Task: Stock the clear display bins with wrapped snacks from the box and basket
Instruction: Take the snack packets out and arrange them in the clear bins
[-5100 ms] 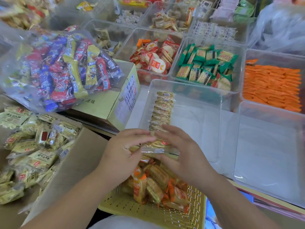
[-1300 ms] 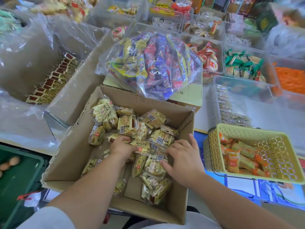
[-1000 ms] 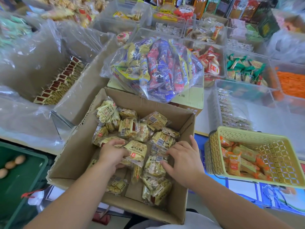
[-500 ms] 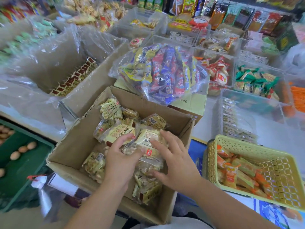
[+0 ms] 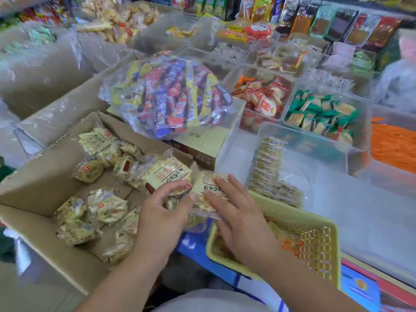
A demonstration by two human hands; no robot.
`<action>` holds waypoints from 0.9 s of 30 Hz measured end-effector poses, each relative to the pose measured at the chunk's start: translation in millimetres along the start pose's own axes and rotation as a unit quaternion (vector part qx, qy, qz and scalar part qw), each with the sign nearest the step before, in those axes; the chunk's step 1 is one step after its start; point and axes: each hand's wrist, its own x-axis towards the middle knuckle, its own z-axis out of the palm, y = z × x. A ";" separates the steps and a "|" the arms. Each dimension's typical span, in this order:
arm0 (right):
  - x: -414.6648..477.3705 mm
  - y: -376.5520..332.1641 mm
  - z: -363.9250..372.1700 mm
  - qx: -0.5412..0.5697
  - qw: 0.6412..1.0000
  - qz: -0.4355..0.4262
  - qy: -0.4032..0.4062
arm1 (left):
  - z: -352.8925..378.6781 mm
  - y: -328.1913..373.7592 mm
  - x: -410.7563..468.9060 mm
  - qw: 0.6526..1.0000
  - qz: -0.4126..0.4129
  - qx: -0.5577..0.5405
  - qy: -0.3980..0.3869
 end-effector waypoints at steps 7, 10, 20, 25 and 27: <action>-46.3 81.2 -44.6 0.105 0.990 0.098 -0.004 | 63.0 -14.7 -10.1 0.985 -0.064 0.141 -0.079; -56.3 120.4 -62.2 0.143 0.971 0.188 0.035 | 84.1 -20.6 -3.1 0.981 -0.083 0.148 -0.090; -28.1 295.7 -76.9 0.095 0.921 0.375 -0.041 | 138.9 -39.7 28.9 0.976 -0.089 0.158 -0.117; -11.2 333.0 -54.1 0.081 0.923 0.346 -0.151 | 152.4 -43.4 32.5 0.976 -0.107 0.132 -0.134; -6.3 339.3 -46.1 0.085 0.918 0.341 -0.187 | 152.5 -46.3 32.8 0.980 -0.111 0.095 -0.134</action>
